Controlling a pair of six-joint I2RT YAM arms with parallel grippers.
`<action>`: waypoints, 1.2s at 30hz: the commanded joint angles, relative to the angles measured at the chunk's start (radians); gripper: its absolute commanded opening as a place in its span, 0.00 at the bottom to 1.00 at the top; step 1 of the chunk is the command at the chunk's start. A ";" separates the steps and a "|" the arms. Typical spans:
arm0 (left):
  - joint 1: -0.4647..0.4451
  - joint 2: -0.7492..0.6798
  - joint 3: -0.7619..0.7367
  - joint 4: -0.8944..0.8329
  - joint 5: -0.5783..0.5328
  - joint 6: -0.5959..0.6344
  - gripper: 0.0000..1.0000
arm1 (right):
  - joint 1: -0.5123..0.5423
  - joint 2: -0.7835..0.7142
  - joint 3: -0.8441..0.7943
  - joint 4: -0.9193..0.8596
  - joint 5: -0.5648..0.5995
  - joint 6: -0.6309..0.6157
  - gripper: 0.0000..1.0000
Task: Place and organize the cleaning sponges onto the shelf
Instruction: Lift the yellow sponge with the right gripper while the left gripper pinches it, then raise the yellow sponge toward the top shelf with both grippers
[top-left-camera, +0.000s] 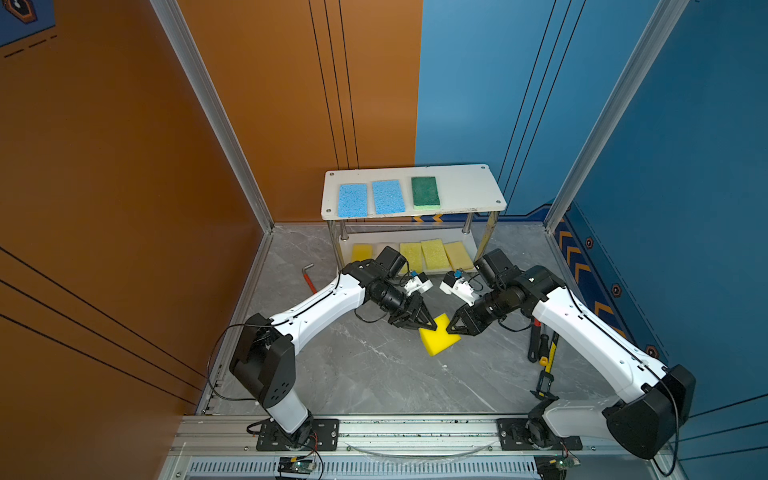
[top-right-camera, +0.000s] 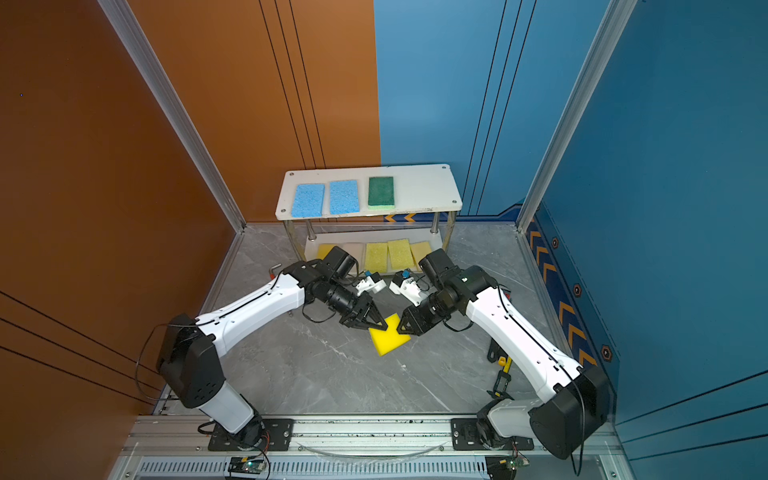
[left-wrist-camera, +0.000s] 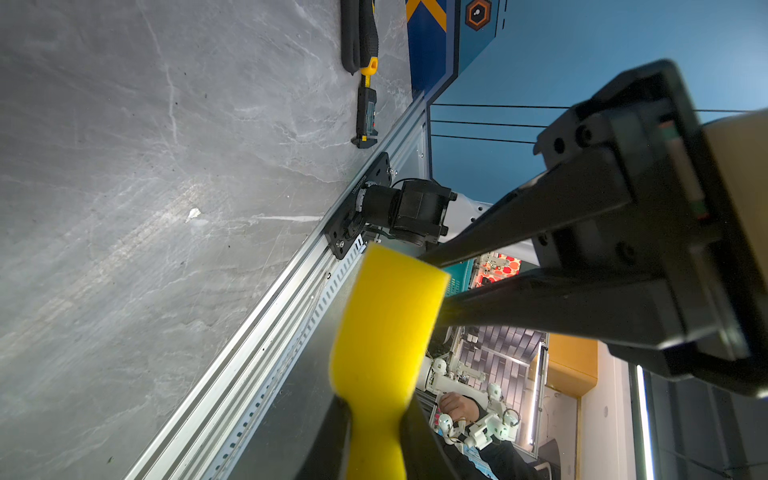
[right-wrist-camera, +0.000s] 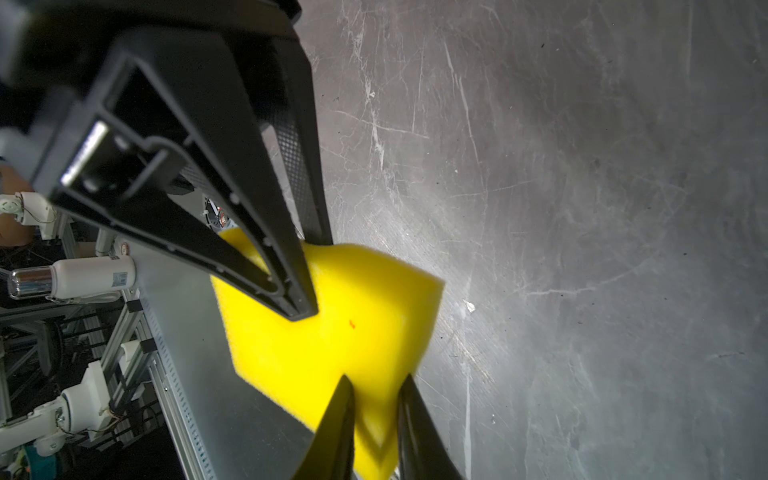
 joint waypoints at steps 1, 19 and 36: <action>0.007 -0.023 -0.018 0.005 0.026 -0.004 0.18 | -0.005 0.006 0.023 0.010 0.008 0.008 0.29; 0.065 -0.210 0.166 0.288 -0.122 -0.402 0.19 | -0.430 -0.189 0.256 0.391 -0.008 0.640 0.71; 0.111 -0.402 0.013 0.790 -0.891 -0.799 0.23 | -0.143 -0.110 0.320 0.620 0.078 0.846 0.75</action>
